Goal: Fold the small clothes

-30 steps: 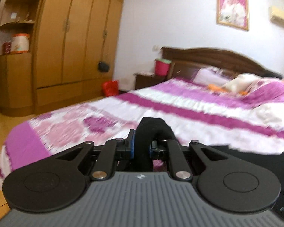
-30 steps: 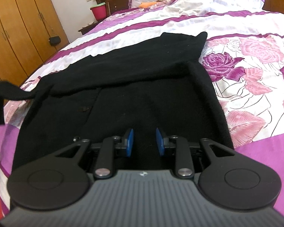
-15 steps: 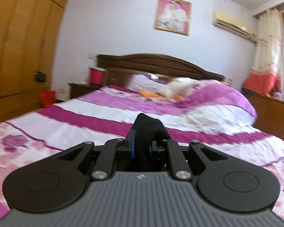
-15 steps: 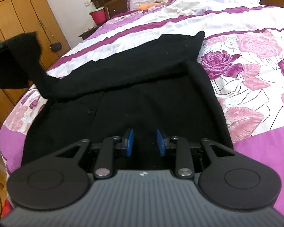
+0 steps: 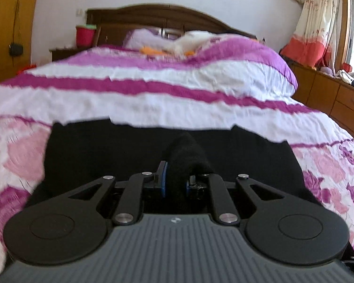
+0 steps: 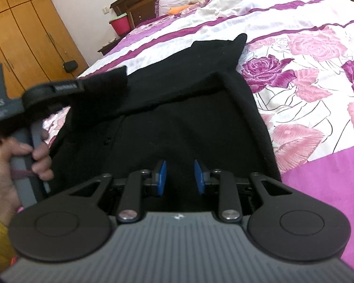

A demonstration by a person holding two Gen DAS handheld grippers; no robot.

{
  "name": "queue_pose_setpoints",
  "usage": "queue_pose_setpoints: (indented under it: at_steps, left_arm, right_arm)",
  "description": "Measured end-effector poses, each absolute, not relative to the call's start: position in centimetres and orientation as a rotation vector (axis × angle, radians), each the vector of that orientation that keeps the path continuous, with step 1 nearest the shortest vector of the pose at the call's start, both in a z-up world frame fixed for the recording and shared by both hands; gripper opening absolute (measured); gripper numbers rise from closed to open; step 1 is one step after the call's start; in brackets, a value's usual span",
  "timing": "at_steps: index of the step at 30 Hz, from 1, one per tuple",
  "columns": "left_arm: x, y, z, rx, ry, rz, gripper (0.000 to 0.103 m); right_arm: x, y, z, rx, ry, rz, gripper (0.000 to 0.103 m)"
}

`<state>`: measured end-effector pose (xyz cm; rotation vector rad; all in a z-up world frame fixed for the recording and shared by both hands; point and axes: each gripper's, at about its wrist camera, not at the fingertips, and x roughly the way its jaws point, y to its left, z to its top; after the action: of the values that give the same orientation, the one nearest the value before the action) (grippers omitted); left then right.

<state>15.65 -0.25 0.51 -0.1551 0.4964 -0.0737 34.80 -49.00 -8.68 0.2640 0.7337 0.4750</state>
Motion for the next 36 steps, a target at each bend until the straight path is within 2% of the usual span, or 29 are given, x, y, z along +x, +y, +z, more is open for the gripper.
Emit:
queue_pose_setpoints:
  at_steps: [2, 5, 7, 10, 21, 29, 36]
  left_arm:
    - [16.0, -0.3, -0.2, -0.172, 0.538, -0.103, 0.018]
    - [15.8, -0.1, -0.3, -0.185, 0.59, -0.129, 0.035]
    - [15.0, 0.1, 0.2, -0.186, 0.596, -0.145, 0.051]
    - [13.6, 0.3, 0.9, -0.166, 0.606, -0.169, 0.059]
    - [7.1, 4.9, 3.6, -0.14, 0.577, -0.064, 0.063]
    - [5.7, 10.9, 2.2, -0.173, 0.63, 0.117, 0.063]
    - [5.5, 13.1, 0.9, -0.168, 0.658, 0.203, 0.063]
  right_arm:
    - [34.9, -49.2, -8.7, 0.301, 0.746, 0.473, 0.029]
    - [35.0, -49.3, -8.5, 0.33, 0.754, 0.472, 0.03]
    - [34.9, -49.1, -8.4, 0.314, 0.751, 0.468, 0.03]
    - [34.7, -48.8, -8.4, 0.303, 0.752, 0.463, 0.03]
    - [33.8, -45.6, -6.1, 0.198, 0.694, 0.483, 0.032]
    - [34.4, -40.1, -4.1, 0.081, 0.651, 0.596, 0.032]
    - [36.0, -34.1, -4.2, 0.007, 0.606, 0.693, 0.032]
